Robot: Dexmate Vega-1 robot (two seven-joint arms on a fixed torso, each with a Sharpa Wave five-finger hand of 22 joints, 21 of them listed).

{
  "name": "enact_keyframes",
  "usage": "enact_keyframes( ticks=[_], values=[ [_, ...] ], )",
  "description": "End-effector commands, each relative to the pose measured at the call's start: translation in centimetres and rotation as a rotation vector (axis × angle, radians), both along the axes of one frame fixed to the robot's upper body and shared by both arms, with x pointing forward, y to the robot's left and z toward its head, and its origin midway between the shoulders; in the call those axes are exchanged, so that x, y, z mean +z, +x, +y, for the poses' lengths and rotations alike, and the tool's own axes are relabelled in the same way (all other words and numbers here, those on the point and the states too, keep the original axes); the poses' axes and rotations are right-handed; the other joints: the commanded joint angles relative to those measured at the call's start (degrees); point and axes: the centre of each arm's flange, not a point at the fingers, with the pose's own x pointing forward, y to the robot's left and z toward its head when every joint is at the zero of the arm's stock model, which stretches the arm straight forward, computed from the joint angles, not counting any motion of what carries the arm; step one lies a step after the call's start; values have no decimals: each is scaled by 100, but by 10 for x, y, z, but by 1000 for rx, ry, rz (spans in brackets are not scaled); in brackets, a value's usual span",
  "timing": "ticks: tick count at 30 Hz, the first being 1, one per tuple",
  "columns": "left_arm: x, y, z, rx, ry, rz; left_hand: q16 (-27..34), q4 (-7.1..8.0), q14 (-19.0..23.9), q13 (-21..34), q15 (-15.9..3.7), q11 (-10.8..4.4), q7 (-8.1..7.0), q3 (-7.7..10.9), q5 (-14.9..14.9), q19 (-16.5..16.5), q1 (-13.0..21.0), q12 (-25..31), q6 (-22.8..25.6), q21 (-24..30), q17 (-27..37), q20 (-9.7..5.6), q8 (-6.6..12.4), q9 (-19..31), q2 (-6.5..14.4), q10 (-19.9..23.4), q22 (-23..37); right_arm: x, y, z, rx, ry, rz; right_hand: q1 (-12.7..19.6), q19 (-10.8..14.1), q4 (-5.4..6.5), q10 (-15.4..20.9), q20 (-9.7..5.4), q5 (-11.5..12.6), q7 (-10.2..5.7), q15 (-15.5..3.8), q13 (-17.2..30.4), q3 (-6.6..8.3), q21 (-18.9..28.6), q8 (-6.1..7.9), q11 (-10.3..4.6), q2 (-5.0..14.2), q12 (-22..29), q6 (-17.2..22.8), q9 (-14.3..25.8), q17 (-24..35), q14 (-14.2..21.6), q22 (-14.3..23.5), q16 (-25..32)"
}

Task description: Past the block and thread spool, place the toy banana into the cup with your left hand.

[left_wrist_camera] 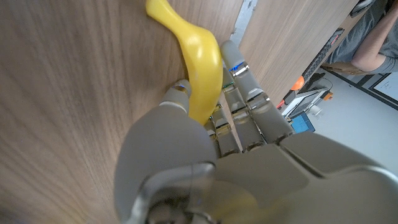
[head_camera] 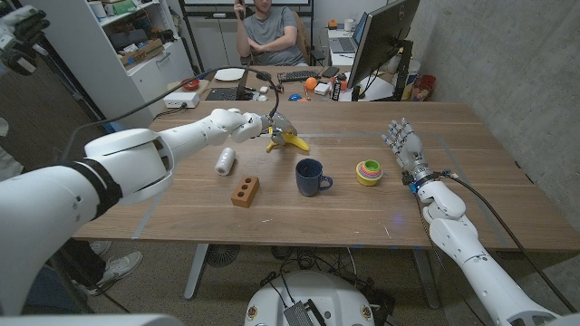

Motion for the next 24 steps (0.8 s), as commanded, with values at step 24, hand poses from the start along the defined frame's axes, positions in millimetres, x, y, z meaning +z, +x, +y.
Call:
enact_keyframes(
  ticks=[24],
  values=[
    [19, -12, 25, -34, -337, 40, -80, 141, 956, 4, -1027, -175, 321, 229, -147, 494, 29, 78, 1091, 365, -38, -108, 140, 8, 163, 1018, -90, 2, -2, -4, -10, -7, -5, 66, 58, -15, 17, -59, 43, 2, 3, 12, -42, 45, 13, -19, 14, 12, 34, 24, 1, 10, 15, 41]
  ],
)
